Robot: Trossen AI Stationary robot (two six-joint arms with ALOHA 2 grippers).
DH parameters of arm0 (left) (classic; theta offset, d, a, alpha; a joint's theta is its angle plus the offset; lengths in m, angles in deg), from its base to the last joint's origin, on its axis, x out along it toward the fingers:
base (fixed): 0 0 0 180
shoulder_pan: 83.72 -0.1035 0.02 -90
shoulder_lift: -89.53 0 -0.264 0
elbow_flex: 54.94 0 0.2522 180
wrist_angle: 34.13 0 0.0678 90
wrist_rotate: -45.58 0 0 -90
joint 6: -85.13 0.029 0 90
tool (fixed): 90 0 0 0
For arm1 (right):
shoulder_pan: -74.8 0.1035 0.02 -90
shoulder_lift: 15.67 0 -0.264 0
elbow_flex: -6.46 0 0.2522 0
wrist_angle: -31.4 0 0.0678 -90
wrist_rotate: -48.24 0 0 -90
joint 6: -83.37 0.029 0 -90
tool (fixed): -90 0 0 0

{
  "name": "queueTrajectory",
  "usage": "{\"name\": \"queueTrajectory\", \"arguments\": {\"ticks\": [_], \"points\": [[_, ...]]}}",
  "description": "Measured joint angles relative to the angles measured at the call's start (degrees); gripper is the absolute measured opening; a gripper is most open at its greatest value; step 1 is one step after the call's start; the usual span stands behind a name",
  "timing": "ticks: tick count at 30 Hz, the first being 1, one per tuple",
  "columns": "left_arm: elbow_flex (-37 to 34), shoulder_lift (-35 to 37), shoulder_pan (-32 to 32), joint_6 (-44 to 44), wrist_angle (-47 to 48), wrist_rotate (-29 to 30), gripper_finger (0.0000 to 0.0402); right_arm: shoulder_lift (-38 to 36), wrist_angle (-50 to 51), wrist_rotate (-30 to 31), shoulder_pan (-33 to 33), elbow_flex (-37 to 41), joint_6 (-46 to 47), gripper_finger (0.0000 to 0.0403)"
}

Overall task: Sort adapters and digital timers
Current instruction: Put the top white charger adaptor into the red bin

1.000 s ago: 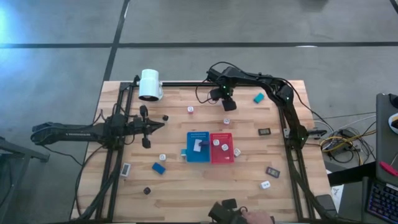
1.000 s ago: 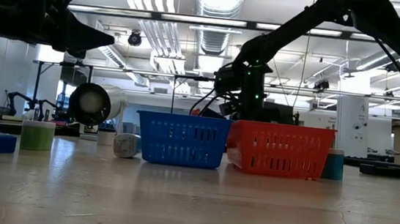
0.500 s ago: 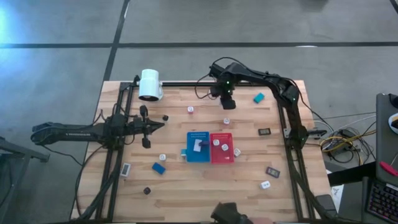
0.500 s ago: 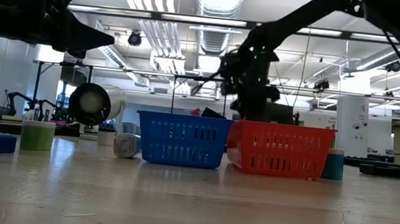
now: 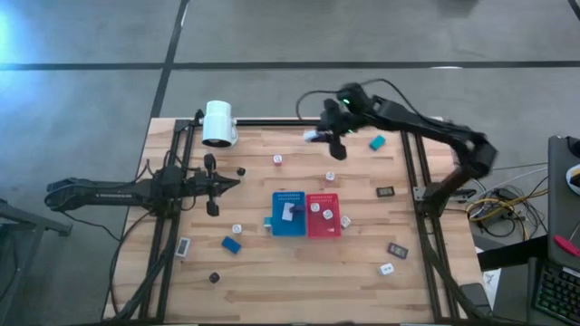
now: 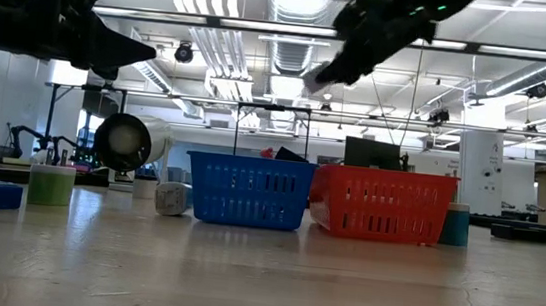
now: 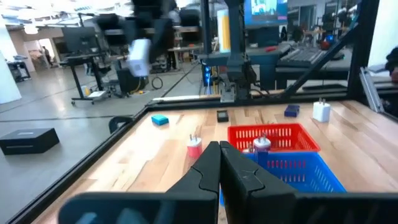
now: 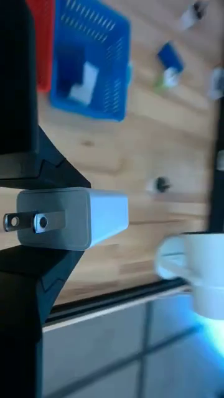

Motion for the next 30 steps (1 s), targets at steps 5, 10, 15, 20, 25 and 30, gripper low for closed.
{"name": "queueTrajectory", "arguments": {"ticks": [5,10,15,20,25,30], "points": [[2.46,-0.04,0.0,1.05,-0.93,-0.03,0.0007,-13.54,-17.66,-3.81,2.36,15.93,5.62,0.0095],[5.8,-0.42,-0.02,5.6,-0.52,0.0,0.0007,-23.92,-34.36,-4.35,4.09,29.99,14.62,0.0095],[6.26,-0.43,-0.04,4.52,0.8,0.43,0.0007,-31.56,-41.64,-4.16,7.98,42.31,18.19,0.0095],[5.57,-0.49,-0.04,5.09,5.4,0.58,0.0007,-38.3,-48.3,2.25,13.75,51.89,20.77,0.0095],[5.57,-0.47,-0.04,5.35,6.88,5.74,0.0007,-44.8,-51.55,5.24,17.72,55.72,18.69,0.0095],[5.68,-0.47,-0.04,3.62,6.81,9.53,0.0007,-51.07,-51.4,5.6,17.89,57.33,19.17,0.0095]]}}
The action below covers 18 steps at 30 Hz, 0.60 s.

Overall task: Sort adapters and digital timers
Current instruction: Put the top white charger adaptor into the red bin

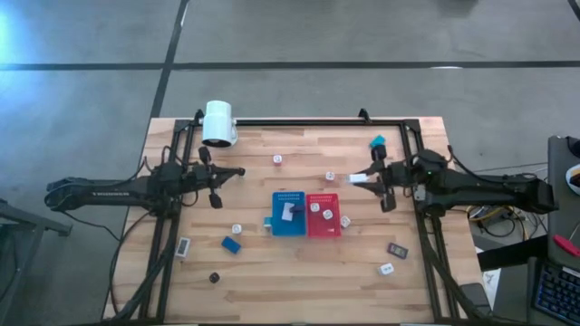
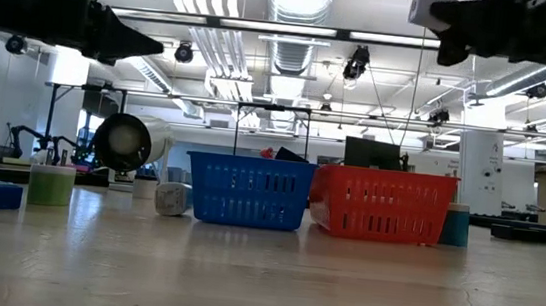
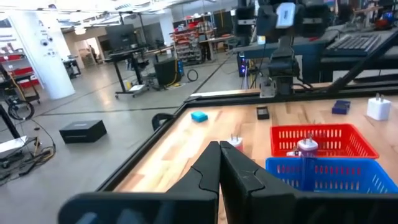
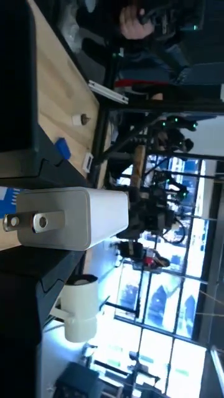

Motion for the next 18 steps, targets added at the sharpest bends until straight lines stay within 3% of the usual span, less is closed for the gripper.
{"name": "queueTrajectory", "arguments": {"ticks": [8,18], "points": [[-0.04,-0.65,0.0,1.21,0.05,0.01,0.0007,-5.93,2.22,4.23,-0.05,1.14,0.01,0.0095],[0.44,-0.76,-0.72,0.9,-1.27,0.05,0.0007,-6.57,4.3,2.51,-0.05,1.12,-1.55,0.0095]]}}
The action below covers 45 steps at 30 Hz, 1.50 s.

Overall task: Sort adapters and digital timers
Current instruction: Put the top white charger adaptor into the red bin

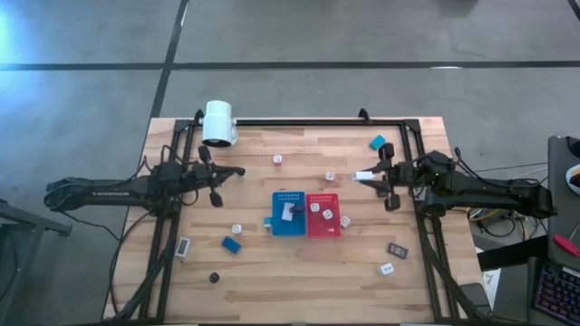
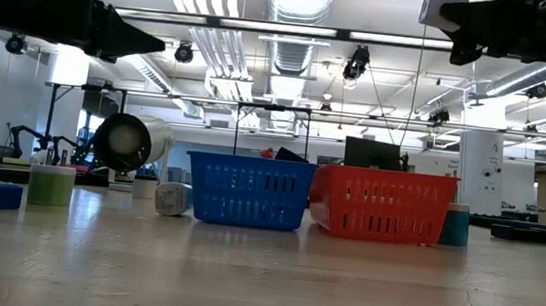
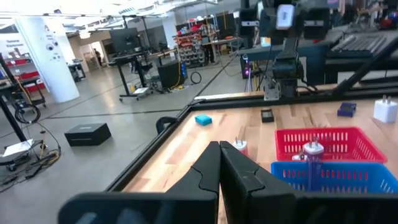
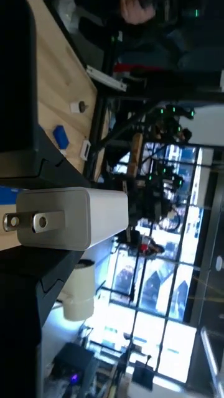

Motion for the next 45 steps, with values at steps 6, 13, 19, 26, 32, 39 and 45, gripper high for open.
{"name": "queueTrajectory", "arguments": {"ticks": [6,13,19,26,32,39,45], "points": [[-0.35,0.0,-0.05,-0.59,-1.15,0.11,0.0007,-1.29,0.17,-1.4,0.0,-0.05,1.46,0.0095],[-0.44,-0.17,-0.05,-0.98,-1.26,0.1,0.0007,-6.3,5.78,0.61,0.0,-0.13,2.27,0.0095],[-0.57,-0.22,-0.05,-2.38,-0.88,0.07,0.0007,-11.94,9.26,3.98,0.04,-0.13,6.94,0.0095],[-0.66,-0.2,-0.05,-0.85,-1.39,-0.04,0.0007,-14.43,9.91,11.83,0.02,2.68,4.34,0.0095],[-0.66,-0.22,-0.05,-0.87,-2.79,-0.04,0.0007,-17.84,1.0,5.88,0.03,7.02,6.96,0.0095],[-0.82,-0.33,-0.05,-1.54,-3.82,-0.04,0.0007,-22.01,1.95,9.7,0.0,8.57,5.82,0.0095],[-1.46,-0.37,-0.05,-0.82,-3.91,-0.03,0.0007,-20.89,2.77,11.08,-0.04,8.39,5.12,0.0095]]}}
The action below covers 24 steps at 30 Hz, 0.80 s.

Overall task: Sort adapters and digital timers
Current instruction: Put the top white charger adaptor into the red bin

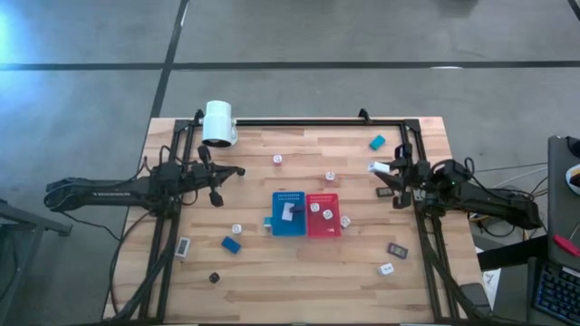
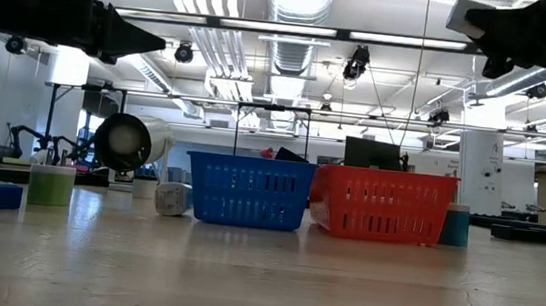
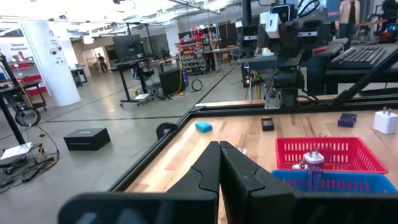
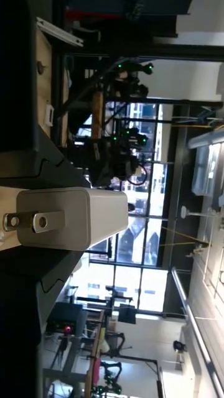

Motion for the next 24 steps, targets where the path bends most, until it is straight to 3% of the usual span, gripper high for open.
{"name": "queueTrajectory", "arguments": {"ticks": [10,24], "points": [[0.0,0.0,0.0,0.43,-0.01,0.0,0.0007,7.34,-0.15,0.17,0.05,-2.22,-0.39,0.0095],[-0.04,0.0,0.0,0.43,-0.01,0.01,0.0007,28.44,3.25,-0.05,1.51,-11.04,-0.34,0.0095]]}}
